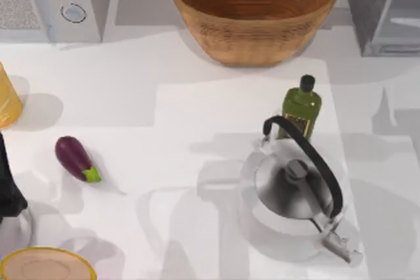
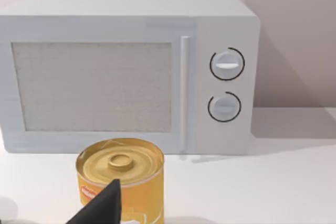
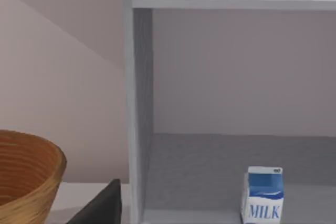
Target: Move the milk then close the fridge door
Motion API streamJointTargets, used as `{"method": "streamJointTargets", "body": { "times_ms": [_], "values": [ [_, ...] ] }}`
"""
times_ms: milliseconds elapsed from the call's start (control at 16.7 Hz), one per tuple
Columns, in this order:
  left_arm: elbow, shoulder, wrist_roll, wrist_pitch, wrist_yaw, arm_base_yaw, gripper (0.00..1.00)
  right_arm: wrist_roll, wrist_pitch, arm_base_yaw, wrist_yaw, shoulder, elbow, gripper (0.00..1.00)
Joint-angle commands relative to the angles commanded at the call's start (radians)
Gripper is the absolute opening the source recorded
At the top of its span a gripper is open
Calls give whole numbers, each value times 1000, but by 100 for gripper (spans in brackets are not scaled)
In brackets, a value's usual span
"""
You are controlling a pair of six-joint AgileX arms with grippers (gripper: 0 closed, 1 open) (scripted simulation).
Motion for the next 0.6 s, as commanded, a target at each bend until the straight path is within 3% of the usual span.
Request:
{"method": "streamJointTargets", "body": {
  "times_ms": [600],
  "values": [
    [0, 0, 0, 0, 0, 0, 100, -2, -221, 40, 41, -525, -264, 100]
  ]
}}
